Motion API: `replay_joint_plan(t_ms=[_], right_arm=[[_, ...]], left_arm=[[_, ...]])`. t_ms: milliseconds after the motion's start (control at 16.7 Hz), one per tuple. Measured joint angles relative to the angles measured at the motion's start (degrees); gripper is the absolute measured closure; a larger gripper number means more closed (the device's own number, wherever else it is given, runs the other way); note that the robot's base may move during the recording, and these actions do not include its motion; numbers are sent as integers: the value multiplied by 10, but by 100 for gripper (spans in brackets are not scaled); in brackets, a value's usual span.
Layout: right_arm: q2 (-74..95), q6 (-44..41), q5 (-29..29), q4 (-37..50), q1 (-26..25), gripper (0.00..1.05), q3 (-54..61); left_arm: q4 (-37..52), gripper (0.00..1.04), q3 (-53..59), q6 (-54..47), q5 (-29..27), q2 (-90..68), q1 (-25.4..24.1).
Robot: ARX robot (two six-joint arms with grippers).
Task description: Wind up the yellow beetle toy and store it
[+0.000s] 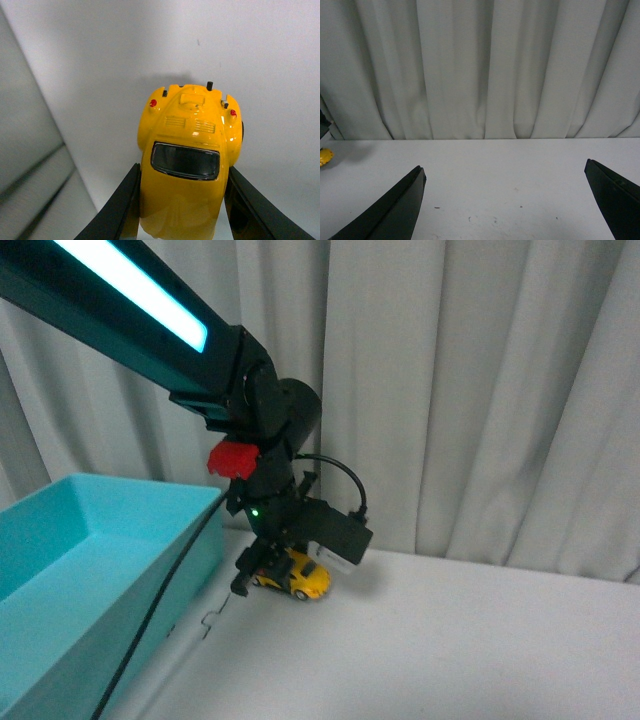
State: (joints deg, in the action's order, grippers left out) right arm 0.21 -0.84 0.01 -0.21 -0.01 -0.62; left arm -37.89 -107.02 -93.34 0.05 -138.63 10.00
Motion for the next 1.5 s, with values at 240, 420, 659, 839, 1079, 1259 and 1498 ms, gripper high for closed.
replay_joint_plan(t_ms=[240,420,659,839,1079,1259,1498], right_arm=[[0,0,0,0,0,7,0],[0,0,0,0,0,7,0],[0,0,0,0,0,7,0],[0,0,0,0,0,7,0],[0,0,0,0,0,7,0],[0,0,0,0,0,7,0],[0,0,0,0,0,7,0]], left_arm=[[4,64,24,65,61,103,14],[24,64,55,141,102,212,-31],[-37,64,73,280,79,280,-138],[-18,64,108,401,51,288,-222],[2,64,140,547,3,275,-280],[28,64,171,635,-5,244,-291],[75,64,184,675,-24,200,-287]])
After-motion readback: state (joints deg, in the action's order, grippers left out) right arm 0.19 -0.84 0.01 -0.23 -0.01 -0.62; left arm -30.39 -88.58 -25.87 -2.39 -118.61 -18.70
